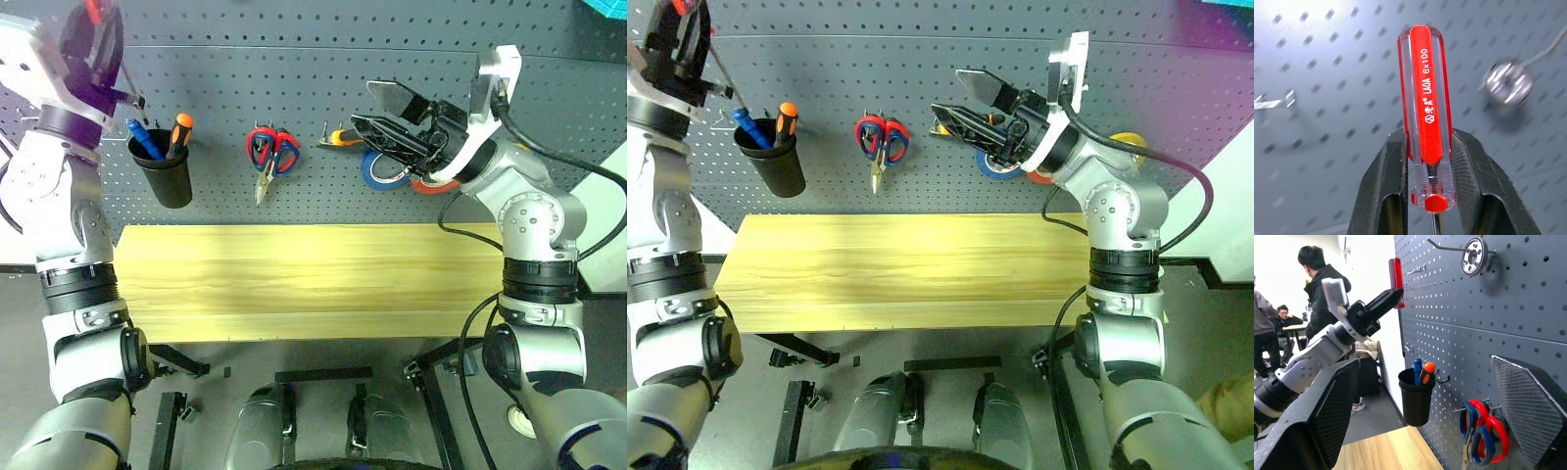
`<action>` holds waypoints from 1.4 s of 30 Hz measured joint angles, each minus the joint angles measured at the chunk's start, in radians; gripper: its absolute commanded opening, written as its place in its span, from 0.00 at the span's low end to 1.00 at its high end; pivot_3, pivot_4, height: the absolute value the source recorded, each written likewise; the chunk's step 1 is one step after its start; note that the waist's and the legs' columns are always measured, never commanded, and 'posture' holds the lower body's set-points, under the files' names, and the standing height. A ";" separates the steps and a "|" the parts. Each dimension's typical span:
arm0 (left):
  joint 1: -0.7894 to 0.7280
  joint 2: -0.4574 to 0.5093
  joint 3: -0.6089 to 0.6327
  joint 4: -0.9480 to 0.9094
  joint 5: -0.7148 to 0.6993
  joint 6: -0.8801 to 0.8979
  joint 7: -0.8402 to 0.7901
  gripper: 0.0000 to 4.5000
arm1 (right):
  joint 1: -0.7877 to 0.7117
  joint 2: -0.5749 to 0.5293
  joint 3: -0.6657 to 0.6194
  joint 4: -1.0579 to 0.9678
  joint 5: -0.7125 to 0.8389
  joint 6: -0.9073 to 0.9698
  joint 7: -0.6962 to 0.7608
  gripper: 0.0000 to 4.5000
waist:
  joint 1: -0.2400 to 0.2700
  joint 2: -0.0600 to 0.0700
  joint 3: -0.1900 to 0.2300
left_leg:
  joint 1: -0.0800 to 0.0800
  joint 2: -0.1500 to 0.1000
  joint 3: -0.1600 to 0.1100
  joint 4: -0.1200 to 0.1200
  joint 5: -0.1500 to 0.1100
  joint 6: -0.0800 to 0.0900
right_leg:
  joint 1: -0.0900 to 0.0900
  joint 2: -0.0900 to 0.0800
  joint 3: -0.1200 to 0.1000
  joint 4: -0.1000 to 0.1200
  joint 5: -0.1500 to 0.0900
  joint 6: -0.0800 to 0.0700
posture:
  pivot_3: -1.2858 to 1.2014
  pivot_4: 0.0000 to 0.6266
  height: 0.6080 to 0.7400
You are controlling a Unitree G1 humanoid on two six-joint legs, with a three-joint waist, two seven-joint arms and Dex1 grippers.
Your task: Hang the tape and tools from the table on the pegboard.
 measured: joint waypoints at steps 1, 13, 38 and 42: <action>0.000 0.000 -0.007 0.011 0.011 -0.003 0.005 0.19 | 0.001 -0.001 0.000 -0.002 0.001 0.002 -0.003 1.00 | 0.000 0.000 0.000 | 0.000 0.000 0.000 0.000 0.000 0.000 | 0.000 0.000 0.000 0.000 0.000 0.000 | 0.57 0.07 1.00; 0.042 -0.008 -0.023 0.139 0.041 -0.073 0.023 0.19 | 0.039 -0.026 0.004 -0.041 -0.001 0.004 -0.029 1.00 | -0.003 0.000 -0.001 | 0.000 0.001 0.000 0.003 0.001 0.003 | 0.001 0.000 0.000 0.002 0.000 0.000 | 0.57 0.08 1.00; 0.406 0.115 -0.157 -0.061 -0.243 0.140 -0.510 0.94 | 0.219 -0.183 0.065 -0.050 -0.108 -0.041 0.044 1.00 | -0.004 0.002 -0.010 | 0.008 0.006 0.000 0.009 -0.005 0.006 | 0.010 0.000 0.000 0.001 0.000 0.000 | 0.57 0.09 1.00; 0.429 0.141 -0.273 -0.052 -0.157 0.195 -0.592 0.94 | 0.291 -0.188 0.118 0.028 -0.204 -0.175 0.119 1.00 | -0.001 0.006 -0.013 | 0.010 0.007 -0.001 0.008 -0.007 0.009 | 0.009 -0.001 0.000 0.000 -0.002 -0.004 | 0.57 0.08 1.00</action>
